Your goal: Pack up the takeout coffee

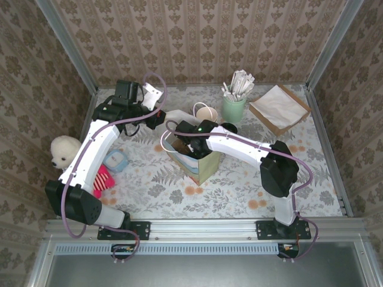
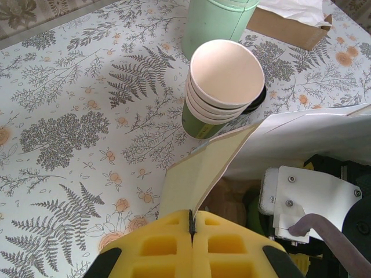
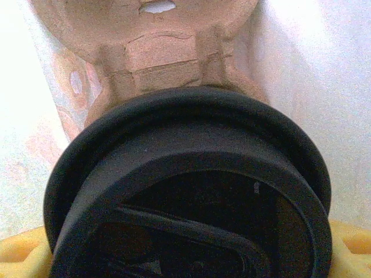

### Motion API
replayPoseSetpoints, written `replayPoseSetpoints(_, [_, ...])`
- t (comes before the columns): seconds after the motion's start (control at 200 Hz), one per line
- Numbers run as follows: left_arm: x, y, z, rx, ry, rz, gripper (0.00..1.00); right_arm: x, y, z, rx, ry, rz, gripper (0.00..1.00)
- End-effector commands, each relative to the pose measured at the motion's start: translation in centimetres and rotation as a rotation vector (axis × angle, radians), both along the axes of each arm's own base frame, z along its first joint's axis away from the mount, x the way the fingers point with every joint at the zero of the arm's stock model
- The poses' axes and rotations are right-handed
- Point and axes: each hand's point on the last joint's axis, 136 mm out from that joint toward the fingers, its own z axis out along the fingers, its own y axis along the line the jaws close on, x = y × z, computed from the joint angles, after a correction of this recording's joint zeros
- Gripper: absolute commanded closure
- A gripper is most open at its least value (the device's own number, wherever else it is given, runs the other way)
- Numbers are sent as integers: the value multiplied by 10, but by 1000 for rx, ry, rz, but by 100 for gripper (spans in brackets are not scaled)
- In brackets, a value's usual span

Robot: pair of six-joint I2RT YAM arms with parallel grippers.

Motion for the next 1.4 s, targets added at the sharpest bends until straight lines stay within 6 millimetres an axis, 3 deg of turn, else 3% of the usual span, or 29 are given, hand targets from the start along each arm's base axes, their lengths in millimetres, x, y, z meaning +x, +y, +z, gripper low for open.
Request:
replayPoseSetpoints(0.0, [5, 0, 11, -34, -31, 6, 100, -21, -32, -60, -193, 143, -5, 48])
replayPoseSetpoints(1.395, [6, -1, 9, -32, -26, 4, 100, -21, -30, -50, -179, 135, -1, 45])
